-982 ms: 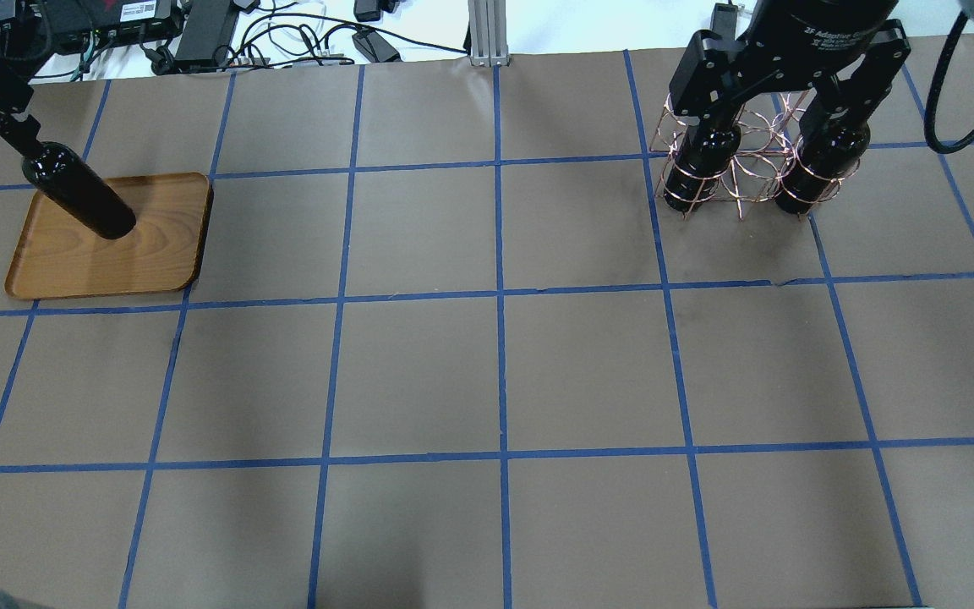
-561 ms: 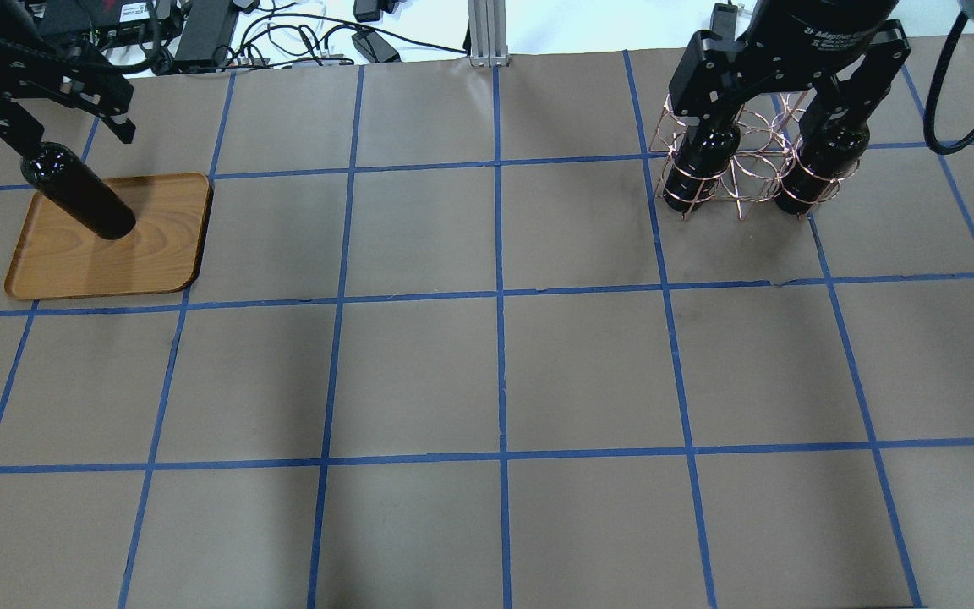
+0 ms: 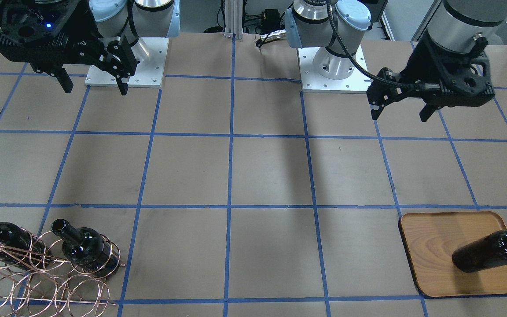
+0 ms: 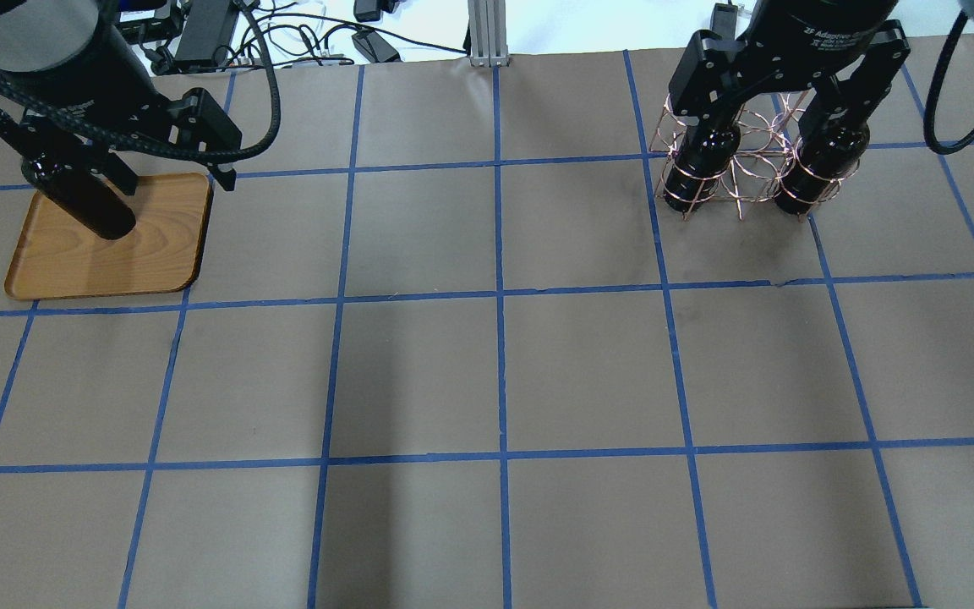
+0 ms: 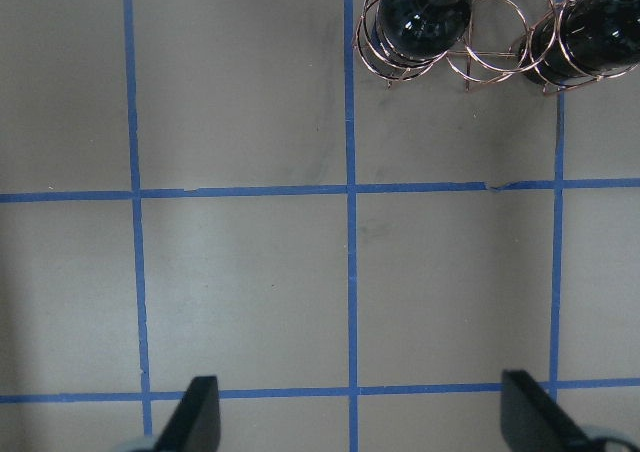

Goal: Take wine from basket and place on tray
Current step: 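Open the left gripper and raise it away from the bottle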

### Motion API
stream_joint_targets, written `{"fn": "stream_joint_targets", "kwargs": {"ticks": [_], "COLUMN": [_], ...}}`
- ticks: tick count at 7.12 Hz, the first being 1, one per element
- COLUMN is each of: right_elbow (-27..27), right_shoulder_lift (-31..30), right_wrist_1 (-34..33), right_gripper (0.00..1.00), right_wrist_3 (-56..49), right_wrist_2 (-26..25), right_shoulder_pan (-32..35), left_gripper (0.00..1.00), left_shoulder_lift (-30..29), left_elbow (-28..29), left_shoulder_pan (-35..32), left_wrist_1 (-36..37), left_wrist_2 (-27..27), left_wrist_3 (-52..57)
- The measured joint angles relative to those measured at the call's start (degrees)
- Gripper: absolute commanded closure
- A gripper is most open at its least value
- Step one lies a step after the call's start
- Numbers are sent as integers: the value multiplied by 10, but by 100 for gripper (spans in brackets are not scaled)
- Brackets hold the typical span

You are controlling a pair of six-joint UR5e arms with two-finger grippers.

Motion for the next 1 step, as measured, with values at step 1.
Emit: {"fn": "stream_joint_targets", "kwargs": {"ticks": [1], "right_elbow": [1], "right_shoulder_lift": [0], "right_wrist_1": [0], "right_gripper": [0], "right_wrist_3": [0], "right_wrist_2": [0], "right_shoulder_pan": [0], "left_gripper": [0], "left_shoulder_lift": [5], "left_elbow": [-4], "left_shoulder_pan": [-9], "left_wrist_1": [0], "left_wrist_2": [0], "left_wrist_3": [-10]}}
